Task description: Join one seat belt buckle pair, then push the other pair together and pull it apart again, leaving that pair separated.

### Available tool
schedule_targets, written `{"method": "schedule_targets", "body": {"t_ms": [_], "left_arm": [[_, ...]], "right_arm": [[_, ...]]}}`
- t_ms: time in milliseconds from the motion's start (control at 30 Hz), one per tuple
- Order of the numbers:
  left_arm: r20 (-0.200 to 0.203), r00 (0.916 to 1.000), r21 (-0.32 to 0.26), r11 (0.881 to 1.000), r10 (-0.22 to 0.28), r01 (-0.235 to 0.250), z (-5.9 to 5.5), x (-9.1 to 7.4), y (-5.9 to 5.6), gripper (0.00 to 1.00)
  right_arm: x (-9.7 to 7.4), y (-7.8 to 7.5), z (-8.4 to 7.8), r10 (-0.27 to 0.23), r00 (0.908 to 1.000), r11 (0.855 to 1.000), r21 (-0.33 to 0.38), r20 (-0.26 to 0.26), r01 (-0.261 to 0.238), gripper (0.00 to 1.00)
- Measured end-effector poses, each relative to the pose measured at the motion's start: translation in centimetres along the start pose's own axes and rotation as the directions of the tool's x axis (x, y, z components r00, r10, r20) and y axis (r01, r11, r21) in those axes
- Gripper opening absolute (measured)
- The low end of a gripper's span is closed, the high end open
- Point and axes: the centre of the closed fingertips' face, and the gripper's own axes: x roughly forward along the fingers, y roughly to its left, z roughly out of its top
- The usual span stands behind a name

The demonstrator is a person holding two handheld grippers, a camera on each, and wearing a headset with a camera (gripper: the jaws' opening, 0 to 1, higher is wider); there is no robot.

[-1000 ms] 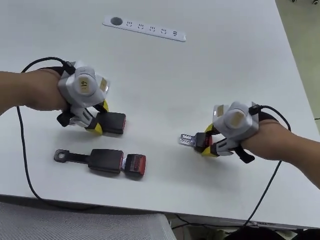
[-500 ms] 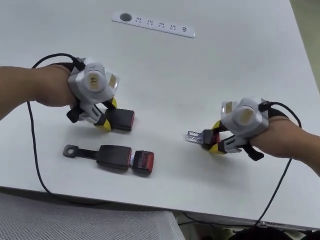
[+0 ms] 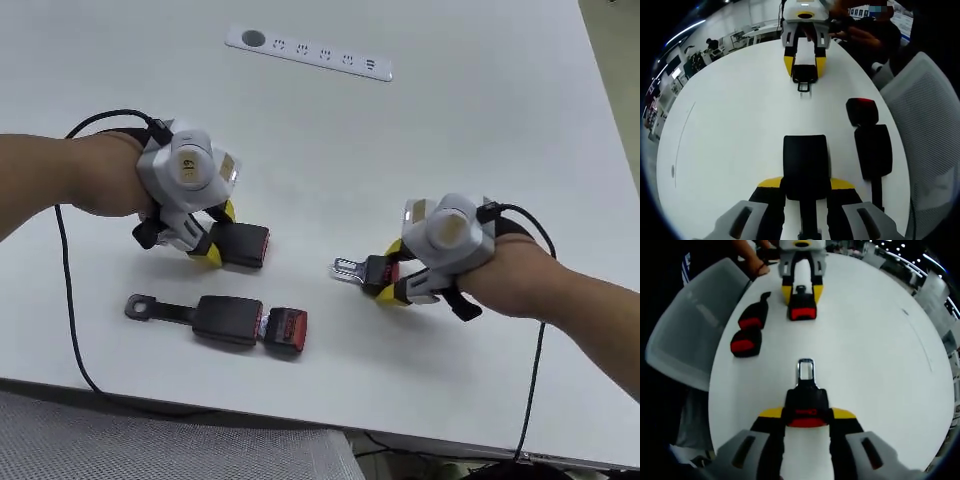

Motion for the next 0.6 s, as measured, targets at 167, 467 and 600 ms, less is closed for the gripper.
{"method": "schedule_targets", "body": {"t_ms": [167,467,600], "left_arm": [[0.009,1.0,0.0,1.0,-0.001,0.001,0.0,0.0,0.0,0.32],[0.011,0.9999,0.005,1.0,-0.003,0.003,0.0,0.0,0.0,0.32],[0.009,1.0,0.007,1.0,-0.003,0.003,0.0,0.0,0.0,0.32]], "right_arm": [[1.1,-0.3,2.1,-0.014,0.9994,1.0,0.01,0.03,0.014,0.33],[2.8,-0.3,5.5,-0.01,0.9987,1.0,-0.021,0.05,0.011,0.33],[3.3,-0.2,6.4,-0.005,0.9988,0.999,-0.035,0.048,0.007,0.33]]}}
